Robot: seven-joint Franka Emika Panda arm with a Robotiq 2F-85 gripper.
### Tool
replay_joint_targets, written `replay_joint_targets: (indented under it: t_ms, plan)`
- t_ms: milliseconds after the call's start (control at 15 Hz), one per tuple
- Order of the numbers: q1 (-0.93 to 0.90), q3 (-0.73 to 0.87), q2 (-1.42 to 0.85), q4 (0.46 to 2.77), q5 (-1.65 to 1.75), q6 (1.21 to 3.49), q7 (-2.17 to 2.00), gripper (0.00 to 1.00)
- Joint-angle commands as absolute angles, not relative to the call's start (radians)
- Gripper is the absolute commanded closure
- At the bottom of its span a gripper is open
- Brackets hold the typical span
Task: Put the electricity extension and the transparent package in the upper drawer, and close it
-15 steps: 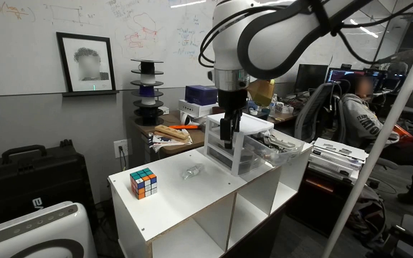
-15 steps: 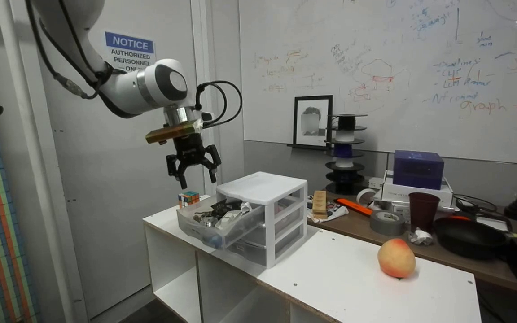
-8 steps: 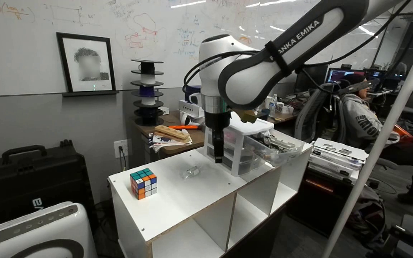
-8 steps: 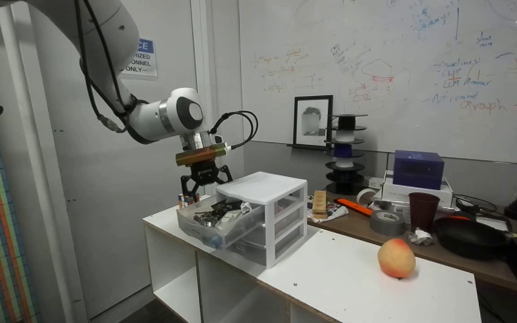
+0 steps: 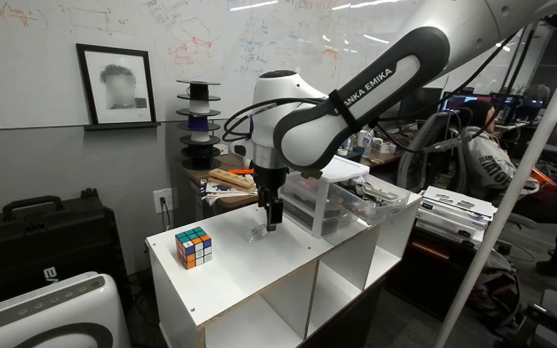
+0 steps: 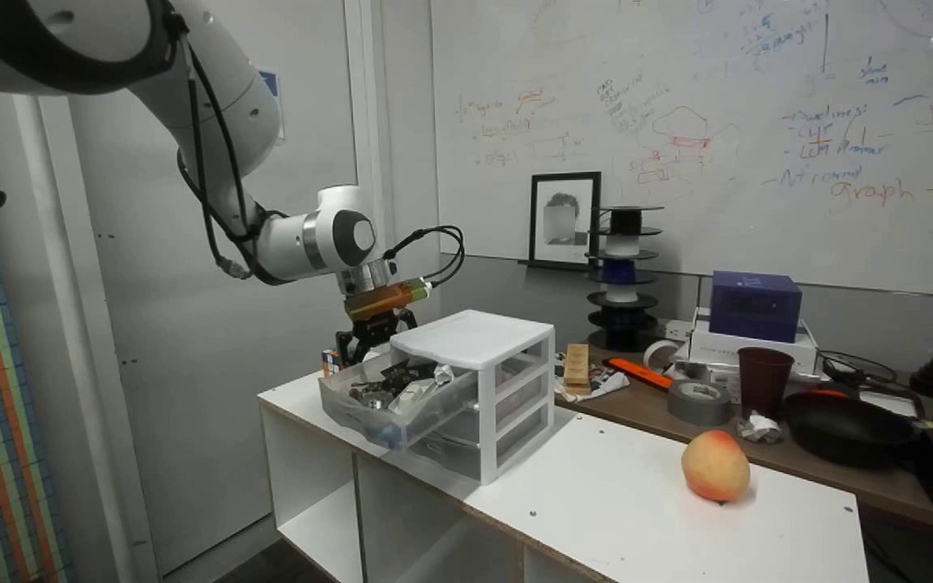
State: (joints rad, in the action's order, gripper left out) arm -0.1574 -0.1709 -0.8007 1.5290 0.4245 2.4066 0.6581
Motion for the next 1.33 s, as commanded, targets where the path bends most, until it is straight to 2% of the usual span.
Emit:
replay_joint_targets:
  t_ms: [0,333,400,467,867,1133,1267]
  plan:
    - [-0.148,-0.206,-0.874,1.454,0.388,2.410,0.782,0.00]
    - [-0.137,-0.201,-0.901,1.447,0.375,2.385,0.872,0.00]
    - [-0.134,-0.200,-0.902,1.447,0.373,2.386,0.887,0.11]
    - [-0.133,-0.197,-0.903,1.445,0.371,2.390,0.896,0.26]
    - [-0.134,-0.184,-0.894,1.443,0.353,2.348,0.943,0.73]
    - [-0.141,-0.166,-0.868,1.478,0.353,2.318,0.904,0.89]
    - [-0.154,-0.142,-0.847,1.490,0.359,2.281,0.852,0.87]
